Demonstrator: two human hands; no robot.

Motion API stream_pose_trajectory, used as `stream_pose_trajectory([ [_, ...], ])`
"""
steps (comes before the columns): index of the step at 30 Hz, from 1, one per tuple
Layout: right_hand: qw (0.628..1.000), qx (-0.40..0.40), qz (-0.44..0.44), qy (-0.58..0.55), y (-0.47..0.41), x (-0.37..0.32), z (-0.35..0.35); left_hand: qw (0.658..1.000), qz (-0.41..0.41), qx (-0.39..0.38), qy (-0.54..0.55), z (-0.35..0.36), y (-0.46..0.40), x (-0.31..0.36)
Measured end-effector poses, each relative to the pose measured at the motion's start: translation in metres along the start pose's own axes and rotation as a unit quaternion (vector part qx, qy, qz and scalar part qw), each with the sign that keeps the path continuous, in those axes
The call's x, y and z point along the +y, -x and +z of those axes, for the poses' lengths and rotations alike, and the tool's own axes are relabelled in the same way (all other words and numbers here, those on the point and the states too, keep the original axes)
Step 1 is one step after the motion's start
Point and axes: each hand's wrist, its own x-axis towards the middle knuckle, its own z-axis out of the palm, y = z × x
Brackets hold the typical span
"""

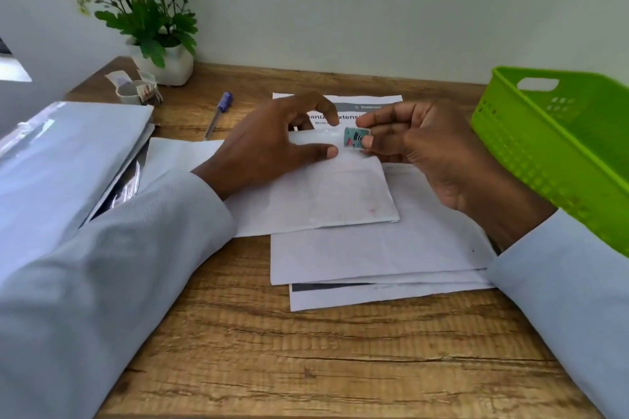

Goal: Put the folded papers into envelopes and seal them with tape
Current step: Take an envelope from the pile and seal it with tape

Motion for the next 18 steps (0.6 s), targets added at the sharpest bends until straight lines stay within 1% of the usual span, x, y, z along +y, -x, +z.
stream_pose_trajectory([
  [4, 0.999, -0.003, -0.028, 0.039, 0.001, 0.002, 0.001, 1.000, 0.009, -0.025, 0.011, 0.000, 0.001, 0.002],
  [7, 0.996, -0.001, -0.055, 0.068, 0.003, 0.004, 0.002, 1.000, 0.007, -0.011, 0.000, 0.002, 0.002, 0.001],
  [12, 0.991, 0.003, -0.082, 0.106, 0.003, 0.002, 0.003, 0.999, 0.012, 0.033, -0.030, 0.002, 0.002, 0.006],
  [15, 0.983, 0.018, -0.091, 0.158, 0.003, 0.002, 0.004, 0.999, 0.013, 0.028, -0.018, 0.001, 0.002, 0.010],
  [18, 0.980, 0.021, -0.091, 0.178, 0.003, 0.004, 0.005, 1.000, 0.013, 0.022, -0.015, 0.001, 0.003, 0.011],
])
